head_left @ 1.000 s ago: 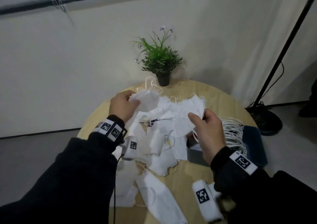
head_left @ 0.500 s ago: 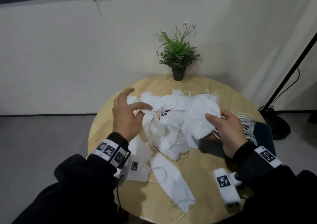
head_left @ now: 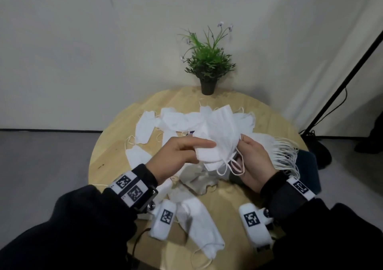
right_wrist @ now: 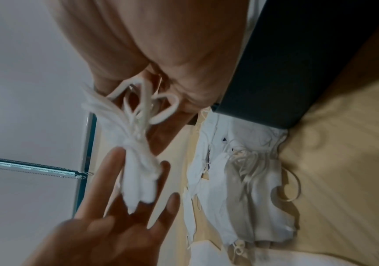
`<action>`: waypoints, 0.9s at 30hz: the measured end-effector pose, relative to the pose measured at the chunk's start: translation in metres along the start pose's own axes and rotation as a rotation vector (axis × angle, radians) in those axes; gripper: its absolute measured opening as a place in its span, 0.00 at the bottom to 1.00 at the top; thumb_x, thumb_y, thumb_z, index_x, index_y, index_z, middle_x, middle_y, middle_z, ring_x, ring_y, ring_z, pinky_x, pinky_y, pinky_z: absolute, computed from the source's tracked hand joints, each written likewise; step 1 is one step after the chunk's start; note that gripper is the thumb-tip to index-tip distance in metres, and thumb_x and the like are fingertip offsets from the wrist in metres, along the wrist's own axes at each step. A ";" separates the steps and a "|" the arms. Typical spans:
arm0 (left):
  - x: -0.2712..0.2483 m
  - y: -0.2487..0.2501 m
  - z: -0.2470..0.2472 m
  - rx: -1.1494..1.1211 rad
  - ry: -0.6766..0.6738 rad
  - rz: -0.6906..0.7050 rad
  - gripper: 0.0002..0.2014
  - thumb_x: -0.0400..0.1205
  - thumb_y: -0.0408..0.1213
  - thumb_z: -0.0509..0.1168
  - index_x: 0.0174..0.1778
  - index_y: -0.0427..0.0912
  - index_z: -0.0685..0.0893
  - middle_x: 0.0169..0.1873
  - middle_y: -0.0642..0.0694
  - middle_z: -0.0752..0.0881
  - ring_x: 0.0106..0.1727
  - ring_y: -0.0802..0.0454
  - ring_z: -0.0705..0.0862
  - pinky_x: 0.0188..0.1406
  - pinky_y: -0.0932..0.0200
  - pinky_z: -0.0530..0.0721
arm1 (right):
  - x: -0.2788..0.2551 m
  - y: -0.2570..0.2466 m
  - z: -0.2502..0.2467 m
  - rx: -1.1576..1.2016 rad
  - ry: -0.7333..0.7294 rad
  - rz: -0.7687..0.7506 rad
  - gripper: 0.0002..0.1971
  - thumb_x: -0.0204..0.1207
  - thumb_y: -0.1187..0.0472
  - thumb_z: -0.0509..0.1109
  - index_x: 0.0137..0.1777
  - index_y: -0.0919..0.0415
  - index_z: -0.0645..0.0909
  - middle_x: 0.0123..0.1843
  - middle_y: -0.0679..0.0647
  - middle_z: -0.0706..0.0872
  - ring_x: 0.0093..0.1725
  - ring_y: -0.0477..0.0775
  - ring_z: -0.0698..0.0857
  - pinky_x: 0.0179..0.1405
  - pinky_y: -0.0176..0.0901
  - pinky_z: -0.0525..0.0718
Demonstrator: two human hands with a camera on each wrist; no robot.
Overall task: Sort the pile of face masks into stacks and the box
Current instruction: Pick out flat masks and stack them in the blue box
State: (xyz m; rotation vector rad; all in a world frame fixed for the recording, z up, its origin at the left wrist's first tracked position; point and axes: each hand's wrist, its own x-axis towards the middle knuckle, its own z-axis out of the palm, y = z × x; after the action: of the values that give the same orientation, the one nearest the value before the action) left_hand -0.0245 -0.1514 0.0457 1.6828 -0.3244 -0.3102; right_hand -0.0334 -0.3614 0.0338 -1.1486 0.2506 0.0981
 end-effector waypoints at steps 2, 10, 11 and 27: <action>-0.002 0.001 -0.006 -0.014 -0.023 -0.017 0.25 0.82 0.16 0.60 0.61 0.45 0.94 0.61 0.54 0.92 0.65 0.56 0.87 0.65 0.48 0.89 | 0.000 -0.002 0.000 -0.012 0.006 -0.031 0.26 0.79 0.61 0.77 0.63 0.85 0.79 0.63 0.83 0.84 0.54 0.73 0.87 0.62 0.72 0.85; 0.005 -0.010 -0.013 -0.110 0.396 -0.011 0.11 0.78 0.23 0.76 0.52 0.42 0.92 0.37 0.51 0.91 0.42 0.52 0.90 0.38 0.56 0.89 | 0.001 -0.002 0.001 0.027 -0.030 -0.049 0.22 0.77 0.60 0.79 0.30 0.62 0.70 0.29 0.58 0.78 0.31 0.55 0.81 0.37 0.50 0.90; 0.006 -0.009 -0.014 -0.110 0.428 0.001 0.15 0.78 0.22 0.76 0.56 0.43 0.88 0.32 0.54 0.88 0.39 0.54 0.89 0.36 0.58 0.88 | 0.000 -0.002 0.001 0.033 -0.028 -0.038 0.20 0.81 0.64 0.75 0.31 0.61 0.71 0.30 0.58 0.81 0.31 0.55 0.83 0.38 0.52 0.92; 0.006 -0.004 -0.002 -0.103 0.313 -0.032 0.47 0.73 0.16 0.70 0.76 0.71 0.70 0.61 0.34 0.83 0.54 0.33 0.90 0.41 0.43 0.94 | -0.006 0.008 0.009 -0.209 -0.148 -0.051 0.20 0.70 0.68 0.84 0.62 0.67 0.86 0.51 0.61 0.94 0.47 0.63 0.92 0.48 0.57 0.92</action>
State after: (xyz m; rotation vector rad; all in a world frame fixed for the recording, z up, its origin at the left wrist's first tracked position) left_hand -0.0181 -0.1514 0.0419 1.6063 -0.0475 -0.0819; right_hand -0.0393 -0.3497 0.0314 -1.3483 0.0799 0.1665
